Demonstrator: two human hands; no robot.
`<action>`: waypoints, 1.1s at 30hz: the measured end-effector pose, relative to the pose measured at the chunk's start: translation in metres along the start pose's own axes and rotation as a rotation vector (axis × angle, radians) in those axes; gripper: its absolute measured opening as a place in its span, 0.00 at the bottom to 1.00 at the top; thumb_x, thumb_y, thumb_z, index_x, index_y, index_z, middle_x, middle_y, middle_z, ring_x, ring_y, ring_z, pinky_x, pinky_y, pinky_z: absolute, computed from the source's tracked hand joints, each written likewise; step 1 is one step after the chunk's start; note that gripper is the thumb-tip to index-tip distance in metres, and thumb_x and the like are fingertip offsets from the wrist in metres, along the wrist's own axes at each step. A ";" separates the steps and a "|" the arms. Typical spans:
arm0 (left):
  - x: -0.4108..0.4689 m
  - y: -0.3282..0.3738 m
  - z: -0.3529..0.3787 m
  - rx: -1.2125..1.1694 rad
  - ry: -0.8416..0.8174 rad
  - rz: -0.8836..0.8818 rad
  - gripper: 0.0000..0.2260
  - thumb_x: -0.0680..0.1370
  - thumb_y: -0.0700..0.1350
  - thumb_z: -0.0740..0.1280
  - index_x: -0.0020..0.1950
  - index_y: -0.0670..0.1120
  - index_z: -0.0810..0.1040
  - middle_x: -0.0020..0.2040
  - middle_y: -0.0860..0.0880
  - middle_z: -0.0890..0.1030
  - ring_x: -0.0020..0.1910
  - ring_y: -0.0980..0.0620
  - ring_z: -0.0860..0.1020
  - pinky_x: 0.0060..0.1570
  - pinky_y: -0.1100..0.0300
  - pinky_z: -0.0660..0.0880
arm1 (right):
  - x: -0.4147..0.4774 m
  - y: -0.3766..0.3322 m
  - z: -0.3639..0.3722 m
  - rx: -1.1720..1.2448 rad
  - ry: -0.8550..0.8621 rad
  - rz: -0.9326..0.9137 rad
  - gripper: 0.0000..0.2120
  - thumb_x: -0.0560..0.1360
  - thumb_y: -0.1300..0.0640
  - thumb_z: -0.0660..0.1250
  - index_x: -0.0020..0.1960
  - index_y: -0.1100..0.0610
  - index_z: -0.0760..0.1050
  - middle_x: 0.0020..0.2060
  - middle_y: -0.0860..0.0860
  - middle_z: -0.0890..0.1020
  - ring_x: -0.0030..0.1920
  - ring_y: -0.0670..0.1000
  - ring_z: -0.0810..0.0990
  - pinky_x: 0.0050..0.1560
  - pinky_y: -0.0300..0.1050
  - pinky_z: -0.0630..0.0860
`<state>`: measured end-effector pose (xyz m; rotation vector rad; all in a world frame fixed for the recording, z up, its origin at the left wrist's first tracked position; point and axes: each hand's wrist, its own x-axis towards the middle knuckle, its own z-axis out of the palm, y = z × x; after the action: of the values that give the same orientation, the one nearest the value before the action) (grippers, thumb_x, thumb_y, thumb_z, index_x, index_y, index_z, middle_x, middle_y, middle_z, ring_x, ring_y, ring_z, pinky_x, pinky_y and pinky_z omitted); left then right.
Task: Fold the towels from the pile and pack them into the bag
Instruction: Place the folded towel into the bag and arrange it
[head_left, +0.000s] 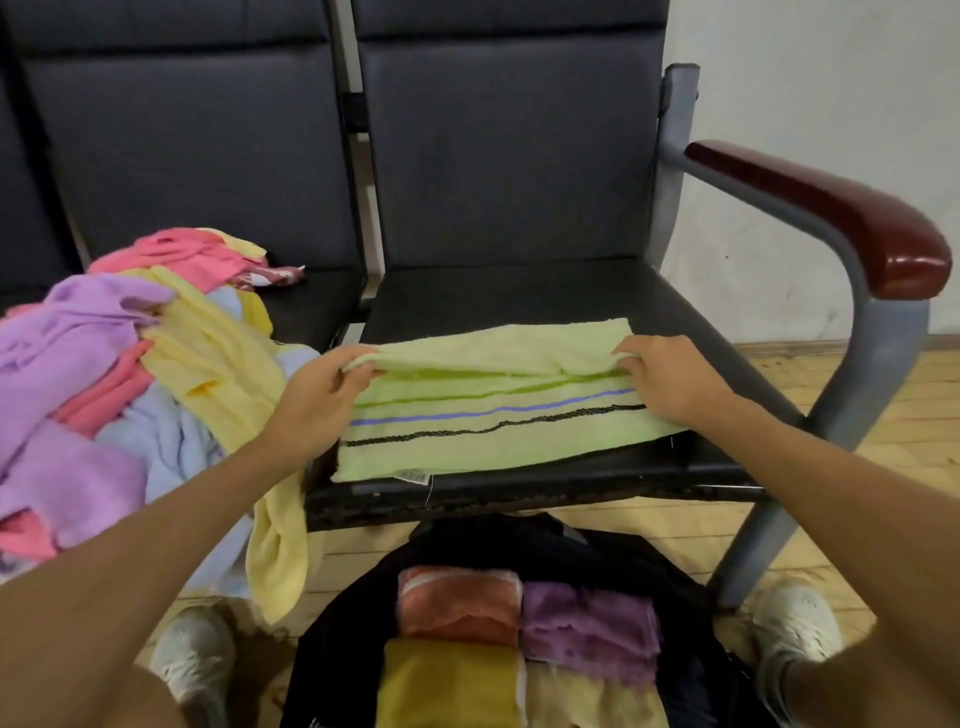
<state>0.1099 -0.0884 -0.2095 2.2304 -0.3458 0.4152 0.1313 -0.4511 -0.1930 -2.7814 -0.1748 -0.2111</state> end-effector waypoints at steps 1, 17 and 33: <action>0.001 0.003 -0.003 -0.020 0.043 0.016 0.10 0.83 0.43 0.59 0.53 0.57 0.76 0.49 0.55 0.80 0.51 0.54 0.79 0.54 0.59 0.76 | -0.003 0.001 -0.004 0.015 0.045 0.008 0.14 0.83 0.61 0.55 0.64 0.59 0.75 0.58 0.58 0.80 0.55 0.57 0.77 0.54 0.46 0.72; -0.046 0.032 -0.048 0.068 -0.334 0.051 0.12 0.78 0.57 0.65 0.56 0.55 0.82 0.51 0.59 0.84 0.48 0.59 0.81 0.49 0.66 0.75 | -0.062 0.016 -0.056 -0.037 -0.023 -0.031 0.09 0.83 0.58 0.55 0.55 0.56 0.74 0.45 0.55 0.80 0.42 0.52 0.77 0.45 0.51 0.77; -0.024 0.031 -0.016 0.404 -0.198 -0.325 0.11 0.81 0.46 0.63 0.58 0.41 0.76 0.48 0.43 0.80 0.45 0.50 0.76 0.37 0.66 0.68 | -0.036 0.002 -0.033 0.037 -0.132 0.312 0.12 0.75 0.55 0.68 0.47 0.65 0.78 0.39 0.56 0.81 0.38 0.52 0.77 0.36 0.44 0.72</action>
<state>0.0738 -0.0929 -0.1878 2.6727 0.0079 0.0915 0.0921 -0.4680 -0.1694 -2.7390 0.2212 0.0527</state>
